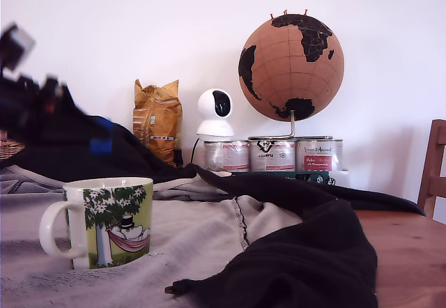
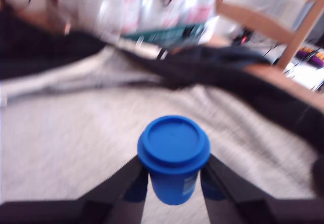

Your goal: Pick the blue coffee capsule and place it inside the green coffee cup

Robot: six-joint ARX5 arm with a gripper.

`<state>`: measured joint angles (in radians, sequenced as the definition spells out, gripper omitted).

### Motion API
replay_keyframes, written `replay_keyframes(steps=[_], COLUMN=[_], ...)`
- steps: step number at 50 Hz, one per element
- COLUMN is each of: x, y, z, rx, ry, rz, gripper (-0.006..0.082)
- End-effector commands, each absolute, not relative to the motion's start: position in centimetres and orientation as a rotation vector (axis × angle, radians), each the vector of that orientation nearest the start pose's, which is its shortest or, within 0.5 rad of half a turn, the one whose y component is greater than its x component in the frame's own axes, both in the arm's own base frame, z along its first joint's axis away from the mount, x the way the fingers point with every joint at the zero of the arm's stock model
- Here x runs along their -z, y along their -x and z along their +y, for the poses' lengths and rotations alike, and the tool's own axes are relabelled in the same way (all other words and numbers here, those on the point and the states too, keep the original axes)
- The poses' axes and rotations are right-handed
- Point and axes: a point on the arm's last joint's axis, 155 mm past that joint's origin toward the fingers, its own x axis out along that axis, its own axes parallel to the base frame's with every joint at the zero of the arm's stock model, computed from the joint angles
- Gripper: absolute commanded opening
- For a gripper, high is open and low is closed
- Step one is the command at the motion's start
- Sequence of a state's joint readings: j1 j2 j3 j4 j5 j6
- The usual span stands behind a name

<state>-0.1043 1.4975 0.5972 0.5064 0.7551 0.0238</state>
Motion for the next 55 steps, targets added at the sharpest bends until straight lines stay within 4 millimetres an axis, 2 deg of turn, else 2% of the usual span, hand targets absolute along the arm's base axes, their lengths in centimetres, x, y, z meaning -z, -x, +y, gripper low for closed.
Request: replay_keyframes(steps=[1, 5, 9, 17, 24, 37, 46, 50, 55], x=[-14.5, -15.4, -15.5, -13.7, -12.1, -10.3, -9.7, -9.9, -10.1], y=[-36.2, -35.0, -33.6, -30.8, -29.3, -28.3, -28.3, -28.4, -28.6], z=[-17.4, -18.3, -19.3, -21.2, -21.9, -21.5, -21.0, -21.1, -21.1], rx=[0.881, 0.908, 0.943, 1.005, 1.034, 1.011, 0.981, 0.981, 0.978], ry=[0.110, 0.103, 0.092, 0.062, 0.004, -0.005, -0.013, -0.016, -0.022], rz=[0.377, 0.378, 0.404, 0.510, 0.570, 0.666, 0.695, 0.691, 0.690], gripper=[0.0219, 0.0219, 0.0219, 0.0219, 0.0219, 0.0219, 0.0228, 0.0308, 0.0556])
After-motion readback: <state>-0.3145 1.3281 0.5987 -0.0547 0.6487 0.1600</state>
